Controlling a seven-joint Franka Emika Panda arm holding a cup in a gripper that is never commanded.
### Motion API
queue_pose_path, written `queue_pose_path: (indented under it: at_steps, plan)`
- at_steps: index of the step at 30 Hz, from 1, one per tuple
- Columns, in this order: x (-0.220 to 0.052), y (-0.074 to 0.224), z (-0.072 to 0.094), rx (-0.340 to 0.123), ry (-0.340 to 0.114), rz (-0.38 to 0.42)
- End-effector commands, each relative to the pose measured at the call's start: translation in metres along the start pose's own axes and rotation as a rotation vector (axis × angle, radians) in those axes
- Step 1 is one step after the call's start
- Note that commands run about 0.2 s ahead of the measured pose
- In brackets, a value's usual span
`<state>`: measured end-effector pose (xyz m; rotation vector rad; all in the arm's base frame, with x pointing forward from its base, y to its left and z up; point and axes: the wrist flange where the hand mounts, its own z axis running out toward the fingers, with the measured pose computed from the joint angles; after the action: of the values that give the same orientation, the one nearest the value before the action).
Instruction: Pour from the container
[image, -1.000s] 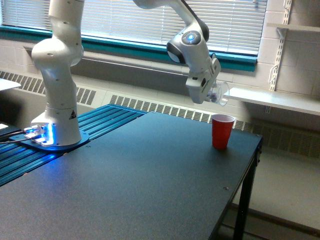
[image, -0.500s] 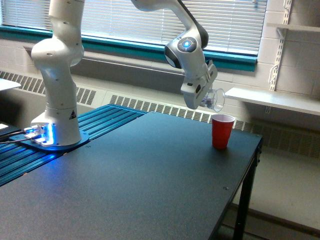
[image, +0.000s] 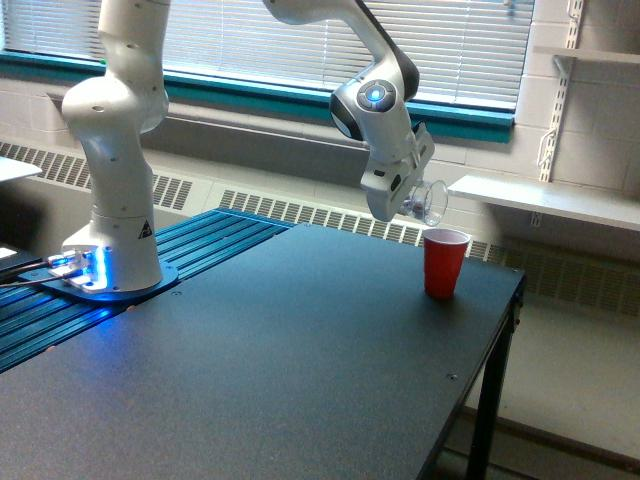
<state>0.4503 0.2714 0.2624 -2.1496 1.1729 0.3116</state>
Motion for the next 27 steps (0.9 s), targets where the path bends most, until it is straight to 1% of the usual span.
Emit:
queue_pose_path:
  at_steps: [1,5,7,10,13,17,22,27]
  plan:
    - [0.005,-0.011,-0.010,0.033,-0.008,0.030]
    - [0.006,-0.014,-0.014,0.047,-0.015,0.047]
    - [0.007,-0.015,-0.015,0.043,-0.018,0.052]
    - [0.010,-0.016,-0.019,0.048,-0.014,0.069]
    - [0.012,-0.017,-0.022,0.059,-0.021,0.084]
    - [0.014,-0.017,-0.024,0.067,-0.039,0.107]
    - [0.019,-0.016,-0.027,0.076,-0.065,0.158]
    - [0.023,-0.016,-0.031,0.078,-0.079,0.190]
